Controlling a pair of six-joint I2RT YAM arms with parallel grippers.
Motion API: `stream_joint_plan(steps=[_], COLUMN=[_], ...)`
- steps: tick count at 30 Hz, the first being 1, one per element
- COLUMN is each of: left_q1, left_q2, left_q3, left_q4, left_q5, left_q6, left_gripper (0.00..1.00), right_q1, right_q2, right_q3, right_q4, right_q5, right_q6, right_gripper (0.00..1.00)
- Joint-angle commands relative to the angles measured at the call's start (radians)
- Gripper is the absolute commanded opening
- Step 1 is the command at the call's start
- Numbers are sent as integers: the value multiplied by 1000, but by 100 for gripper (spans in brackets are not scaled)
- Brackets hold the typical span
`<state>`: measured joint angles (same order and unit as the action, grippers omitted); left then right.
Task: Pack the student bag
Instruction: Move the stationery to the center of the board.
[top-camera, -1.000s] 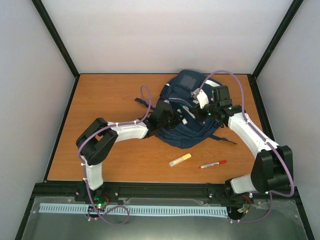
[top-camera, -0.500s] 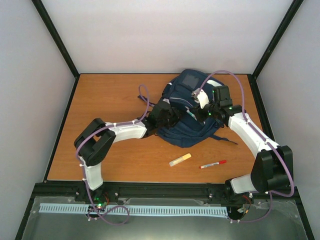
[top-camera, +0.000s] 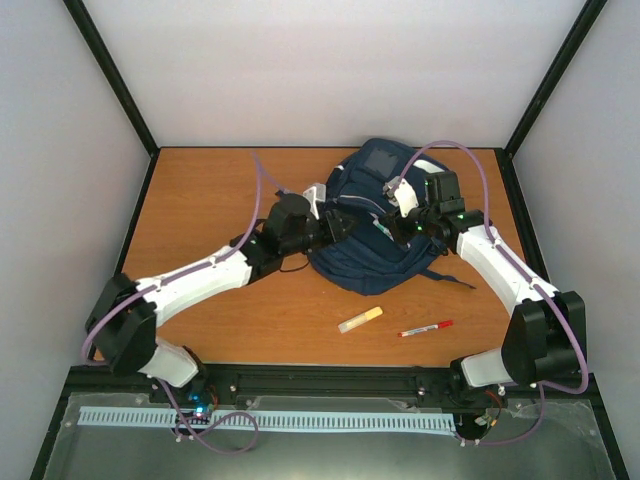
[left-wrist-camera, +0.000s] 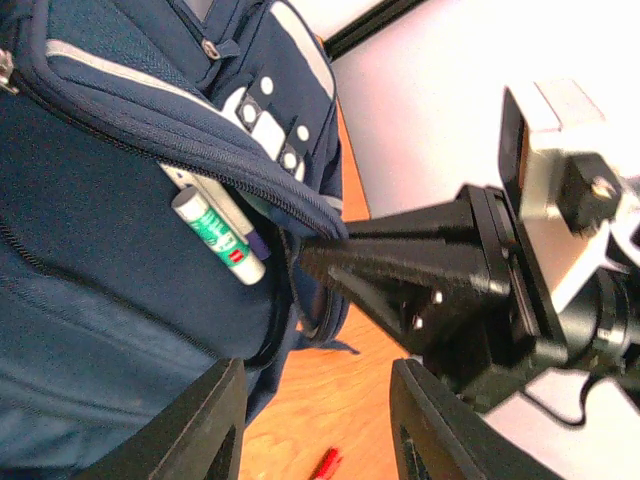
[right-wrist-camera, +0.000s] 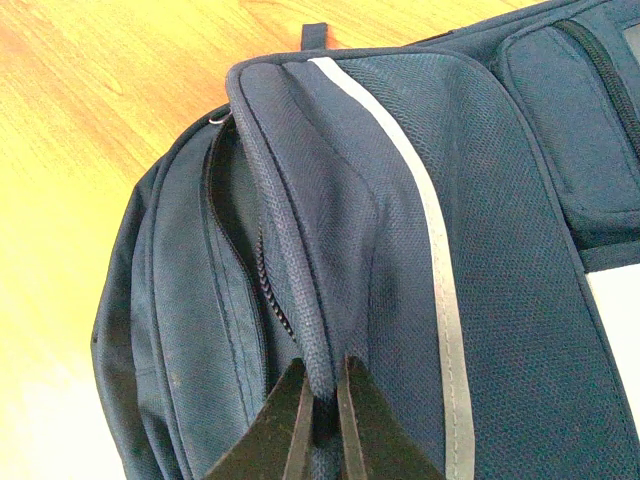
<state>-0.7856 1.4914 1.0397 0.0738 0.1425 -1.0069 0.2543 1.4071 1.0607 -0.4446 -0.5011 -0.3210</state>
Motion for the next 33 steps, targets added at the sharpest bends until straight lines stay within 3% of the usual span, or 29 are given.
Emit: stream_joint_plan(steps=[1, 10, 17, 26, 33], left_q1=[9, -44, -211, -455, -546], left_q2=[-91, -179, -115, 40, 258], left_q3=[-17, -28, -4, 29, 172], left_q4=[-212, -438, -573, -445, -413], left_q5=[-1, -7, -86, -135, -191], left_q6=[250, 479, 603, 777, 894], left_gripper=[43, 43, 43, 42, 42], right_q1=[1, -1, -4, -8, -10], right_q2=[-14, -11, 1, 1, 13], right_q3=[-2, -4, -4, -6, -10], right_q4=[28, 26, 27, 26, 30], right_q5=[-34, -34, -39, -40, -36], right_q6=[1, -6, -4, -2, 3], right_gripper=[3, 3, 3, 3, 3])
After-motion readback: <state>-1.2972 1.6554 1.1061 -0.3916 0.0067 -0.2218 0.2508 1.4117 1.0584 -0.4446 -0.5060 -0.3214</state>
